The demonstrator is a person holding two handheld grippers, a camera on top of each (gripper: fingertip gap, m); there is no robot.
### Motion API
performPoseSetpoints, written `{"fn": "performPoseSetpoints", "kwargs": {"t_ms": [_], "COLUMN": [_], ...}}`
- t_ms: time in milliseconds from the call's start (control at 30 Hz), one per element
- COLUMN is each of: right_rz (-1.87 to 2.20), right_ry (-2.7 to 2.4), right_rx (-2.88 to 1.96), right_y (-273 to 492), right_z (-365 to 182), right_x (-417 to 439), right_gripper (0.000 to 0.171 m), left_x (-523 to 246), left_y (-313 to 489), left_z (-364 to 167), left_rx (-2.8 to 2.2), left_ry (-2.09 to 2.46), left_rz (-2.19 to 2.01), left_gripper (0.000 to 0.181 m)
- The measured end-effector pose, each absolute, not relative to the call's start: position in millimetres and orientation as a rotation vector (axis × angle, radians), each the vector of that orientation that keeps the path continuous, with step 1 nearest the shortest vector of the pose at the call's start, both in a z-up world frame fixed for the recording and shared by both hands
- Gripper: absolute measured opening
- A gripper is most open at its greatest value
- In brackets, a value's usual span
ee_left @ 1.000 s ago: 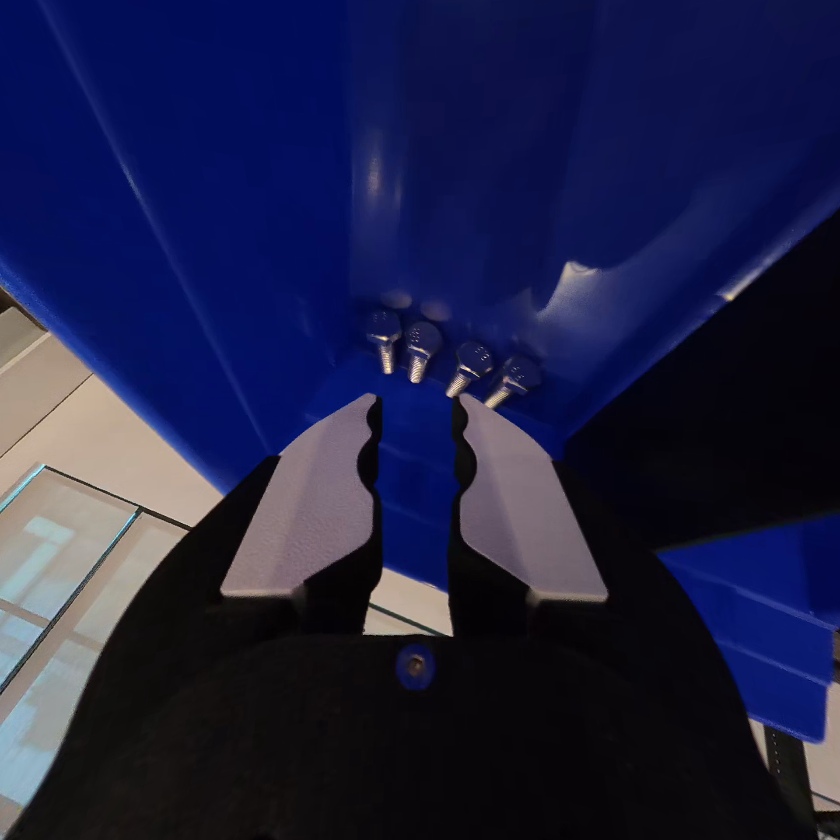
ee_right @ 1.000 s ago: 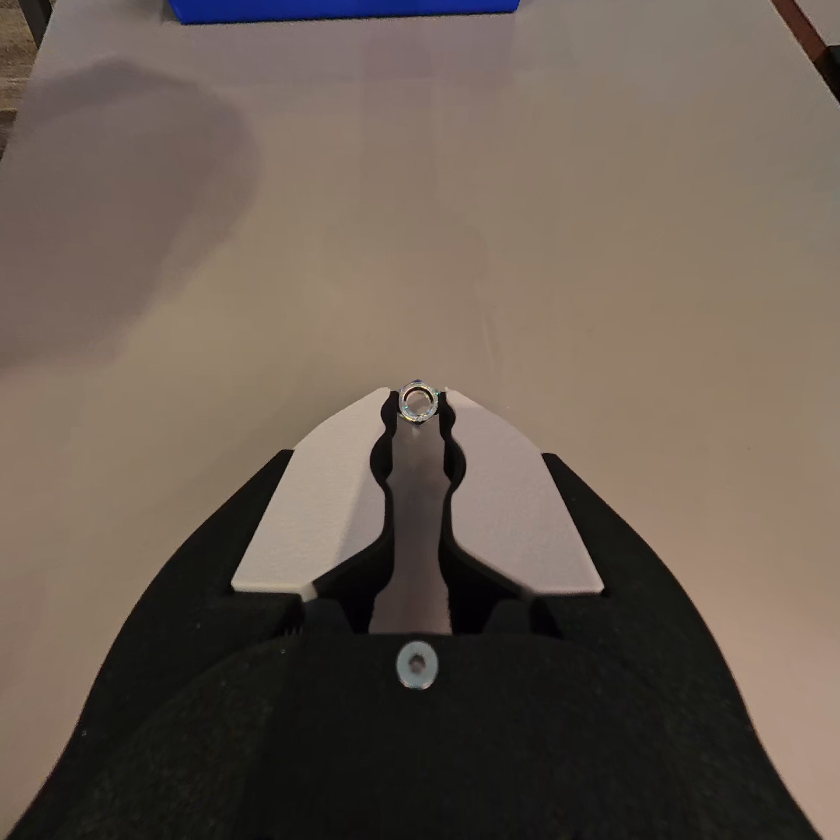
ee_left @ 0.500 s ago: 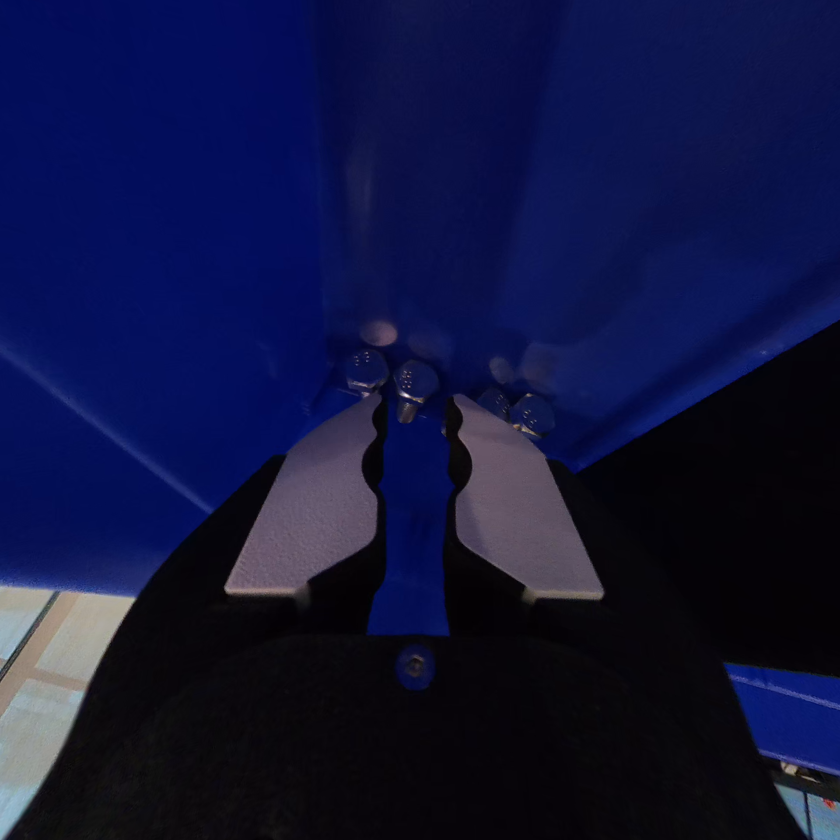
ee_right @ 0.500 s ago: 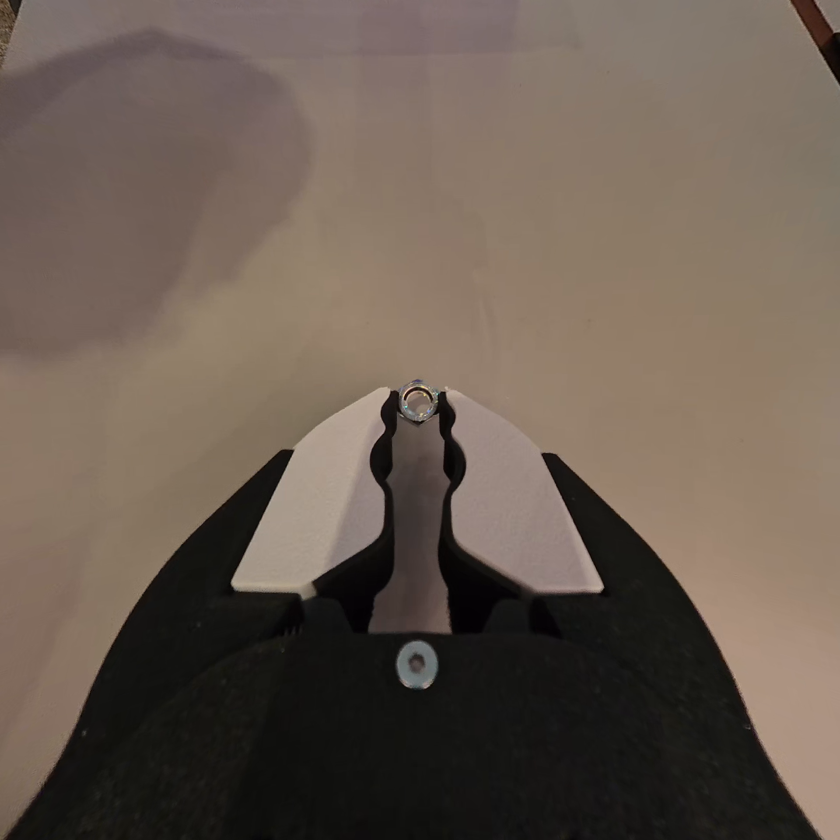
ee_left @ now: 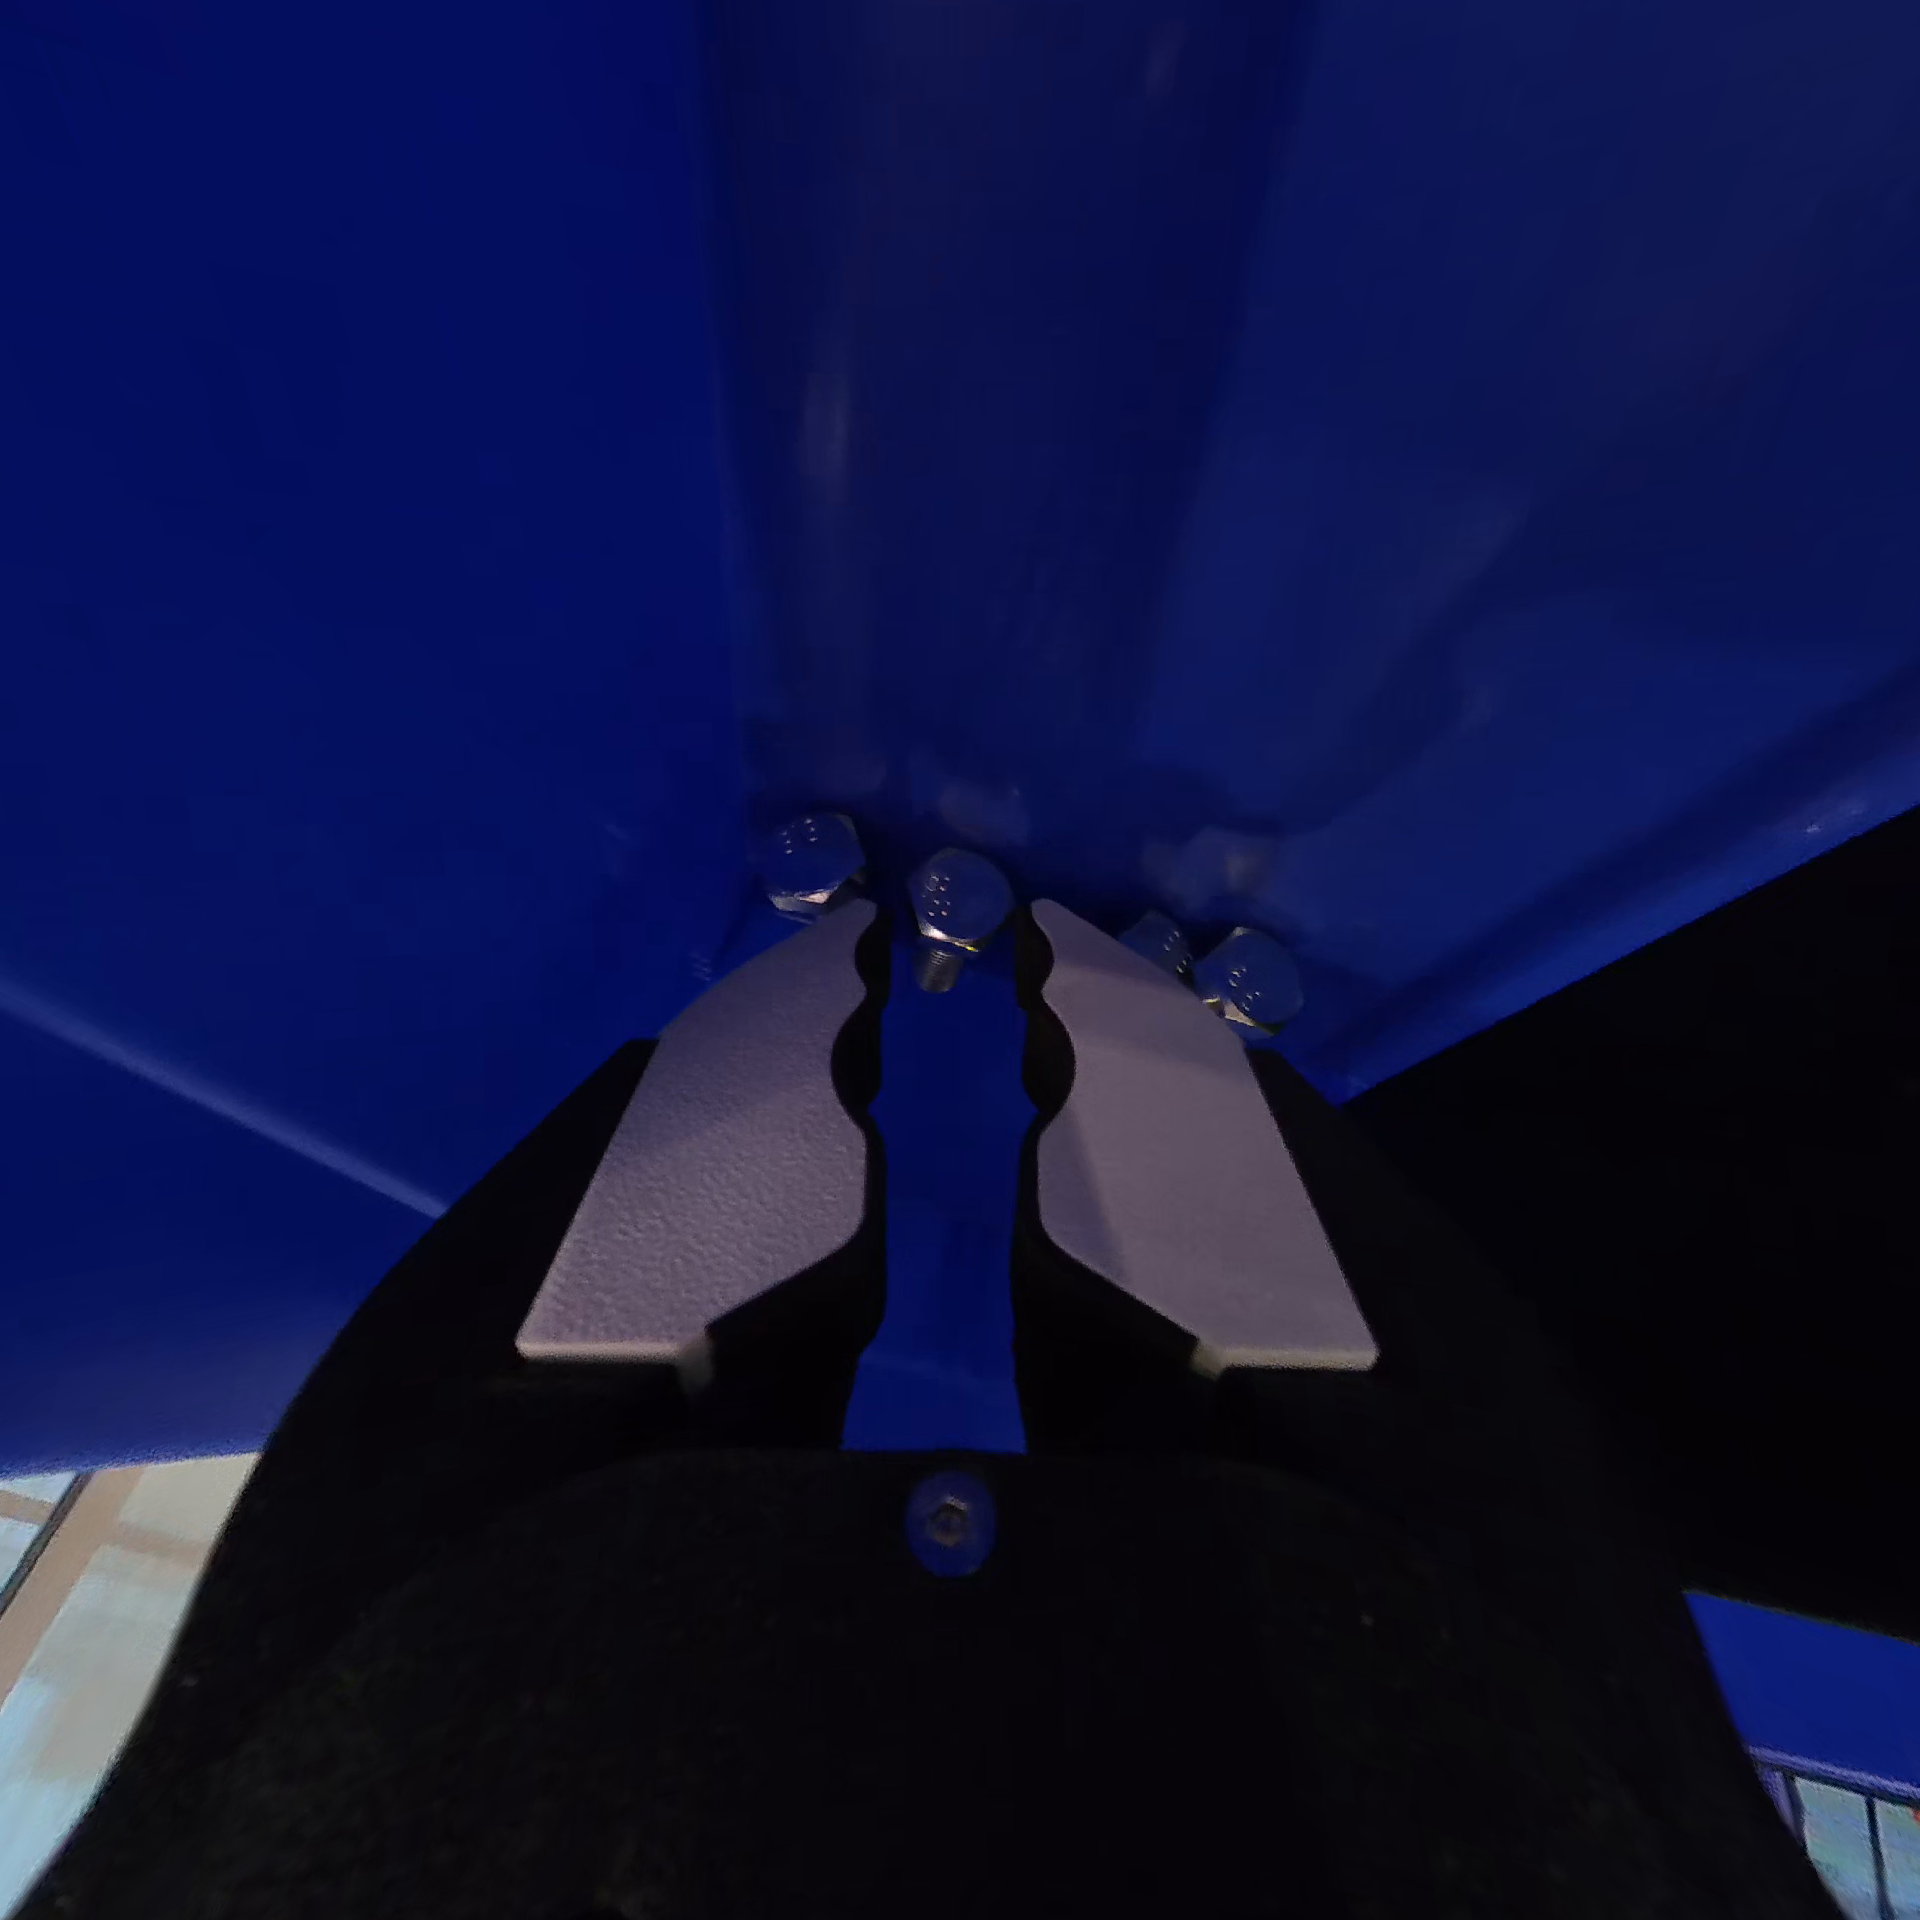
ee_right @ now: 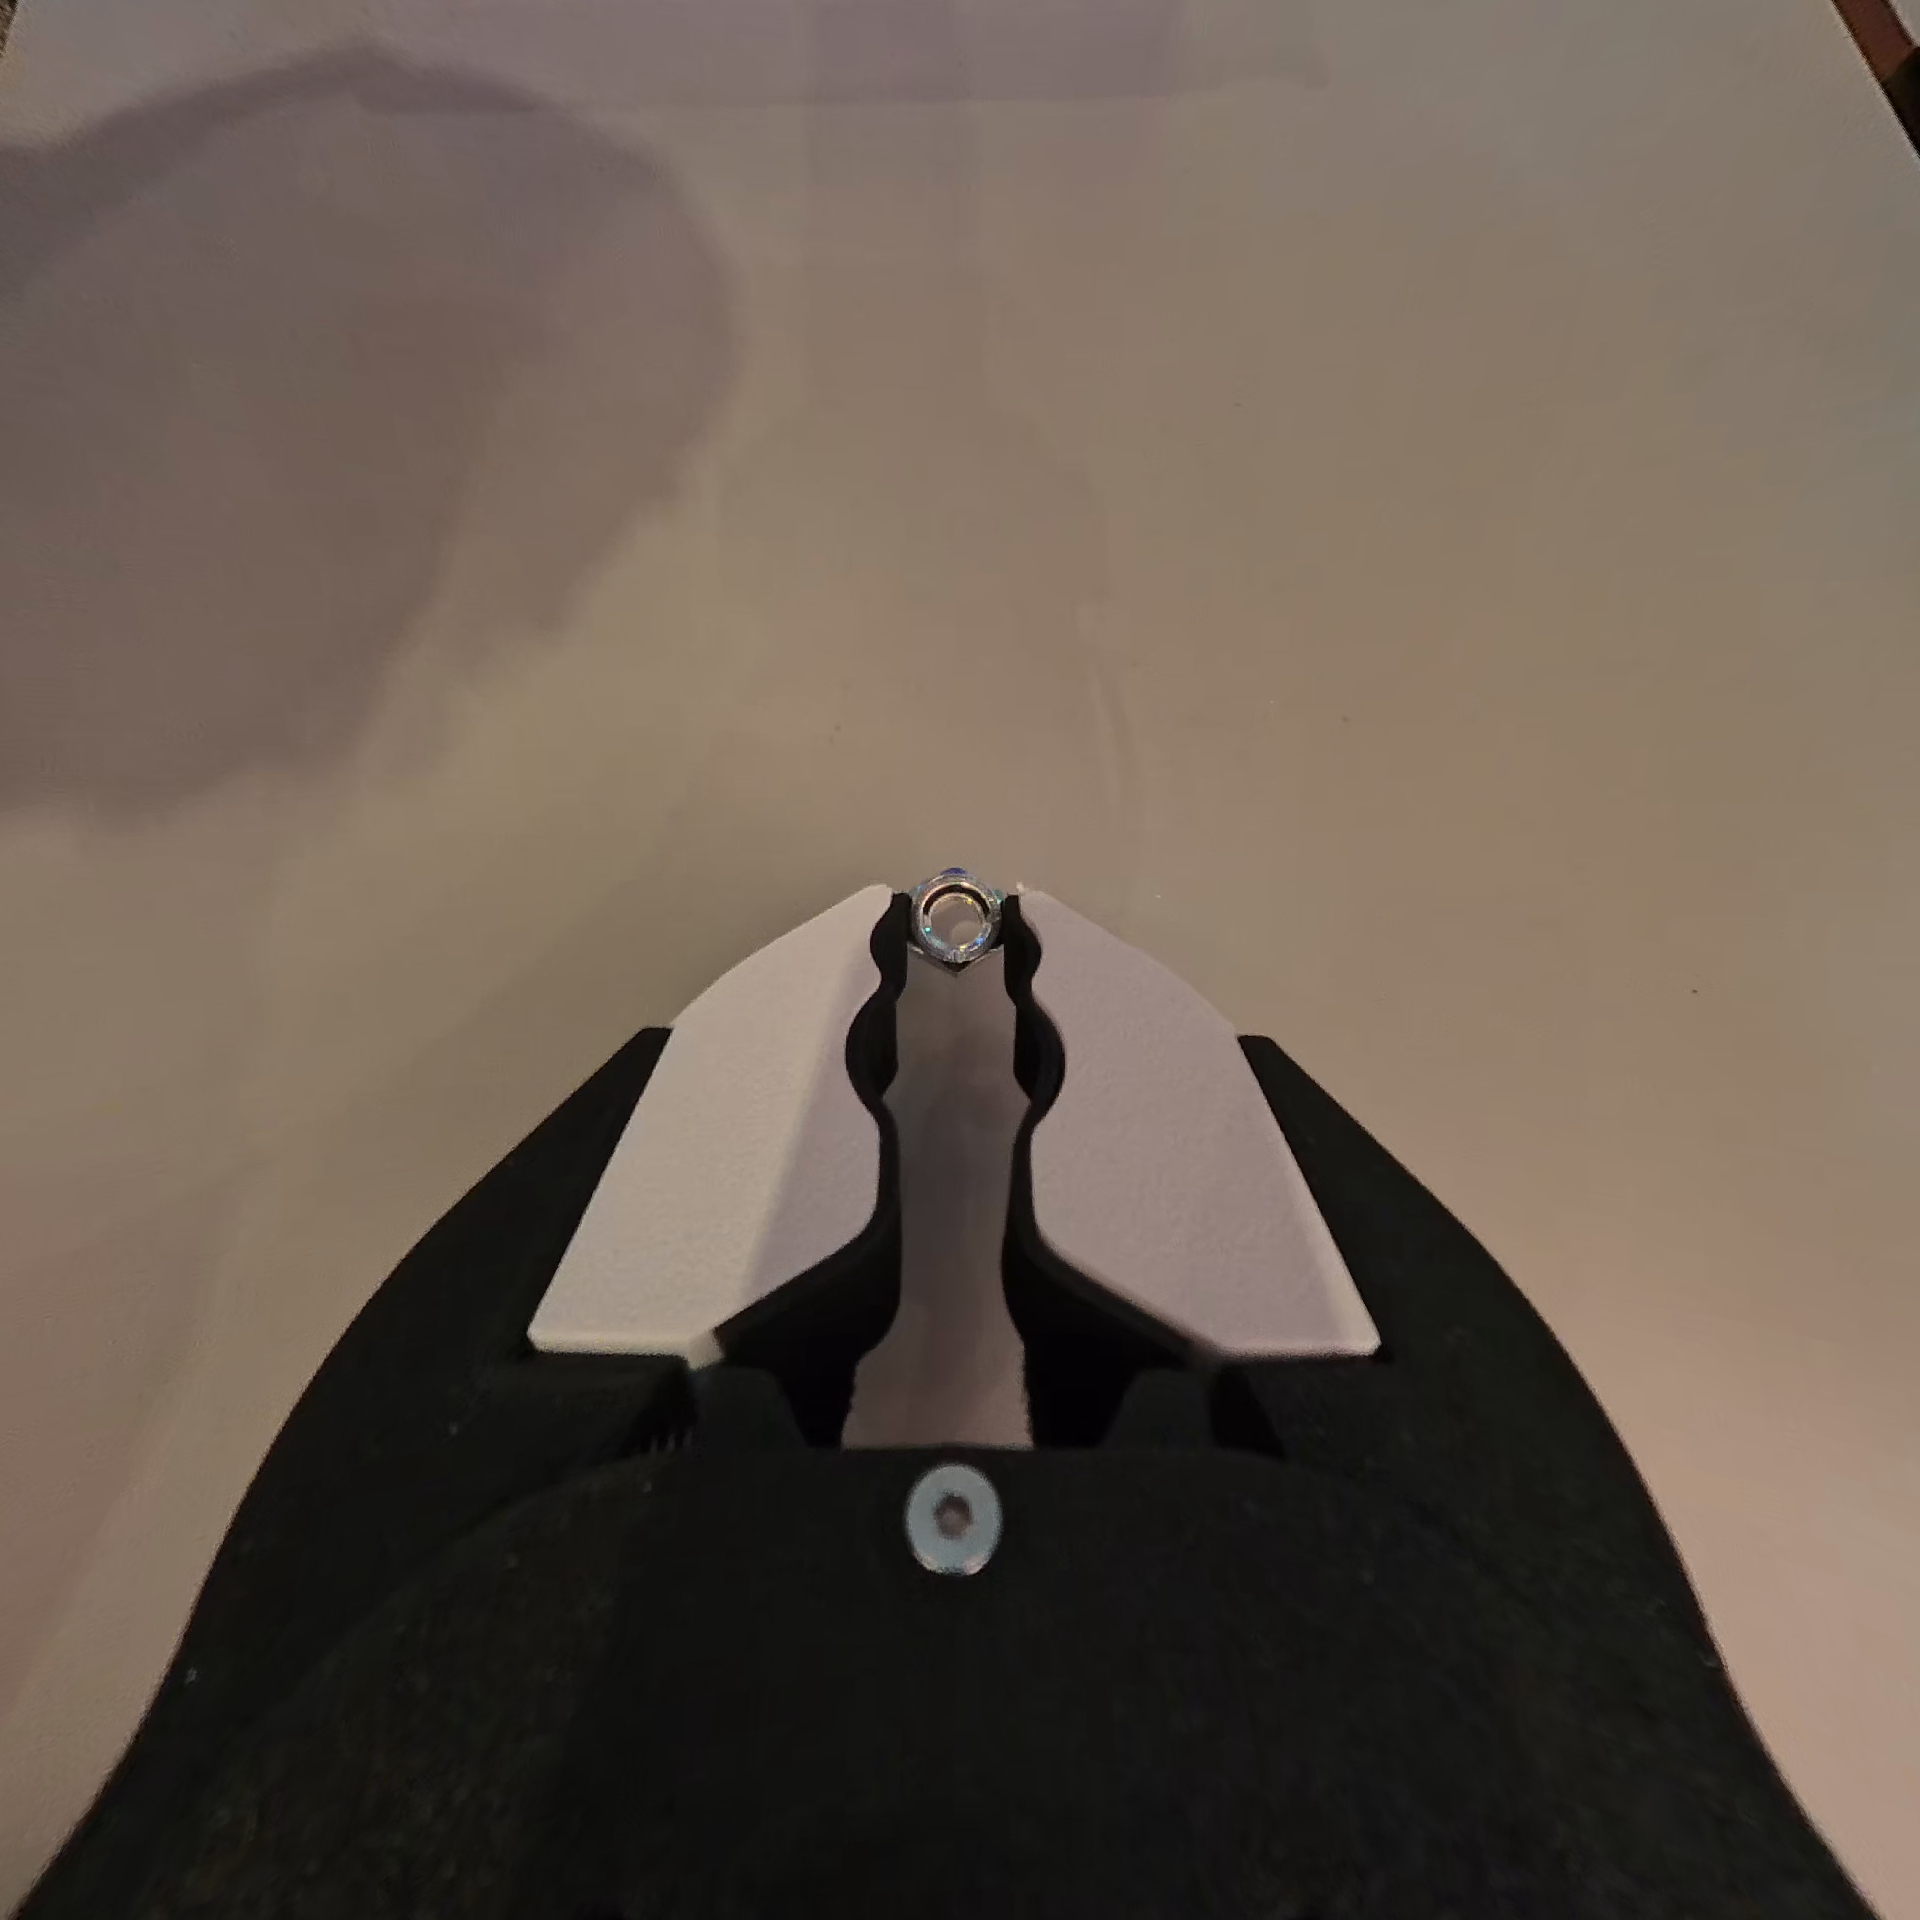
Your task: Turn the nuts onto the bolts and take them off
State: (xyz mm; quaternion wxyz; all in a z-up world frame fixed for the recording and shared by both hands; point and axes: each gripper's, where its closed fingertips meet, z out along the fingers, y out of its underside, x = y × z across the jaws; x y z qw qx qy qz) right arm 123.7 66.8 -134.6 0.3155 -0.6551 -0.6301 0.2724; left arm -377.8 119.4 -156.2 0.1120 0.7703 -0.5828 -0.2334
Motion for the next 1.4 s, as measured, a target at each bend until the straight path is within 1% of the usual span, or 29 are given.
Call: {"fn": "performPoseSetpoints", "kwargs": {"t_ms": [100, 333, 500, 633, 767, 900, 1000, 1100, 1233, 1400], "right_rz": [0.722, 0.721, 0.734, 0.739, 0.752, 0.742, 0.688, 0.631, 0.626, 0.575], "right_ry": [-1.657, -1.650, -1.644, -1.638, -1.627, -1.607, -1.618, -1.639, -1.635, -1.639], "right_rx": [-1.723, -1.722, -1.715, -1.714, -1.725, -1.754, -1.789, -1.815, -1.855, -1.911], "right_y": [67, 68, 67, 68, 69, 75, 80, 84, 88, 93], "right_z": [-134, -132, -129, -128, -127, -128, -134, -140, -145, -153], "right_x": [124, 126, 126, 127, 131, 140, 152, 166, 184, 204], "right_gripper": [0.017, 0.017, 0.017, 0.017, 0.017, 0.017, 0.017, 0.017, 0.017, 0.017], "left_x": [-377, -374, -370, -354, -316, -242, -173, -105, -31, 11], "left_y": [118, 118, 116, 109, 102, 94, 86, 78, 64, 63], "left_z": [-157, -155, -135, -96, -37, 18, 35, 25, -18, -84], "left_rx": [2.253, 2.325, 2.391, 2.489, 2.548, 2.575, 2.532, 2.441, 2.353, 2.177], "left_ry": [-1.709, -1.700, -1.705, -1.730, -1.816, -1.983, -2.178, -2.365, -2.518, -2.562], "left_rz": [-0.669, -0.641, -0.669, -0.693, -0.757, -0.749, -0.729, -0.690, -0.533, -0.541], "left_gripper": [0.020, 0.019, 0.019, 0.018, 0.018, 0.018, 0.018, 0.018, 0.018, 0.018]}}
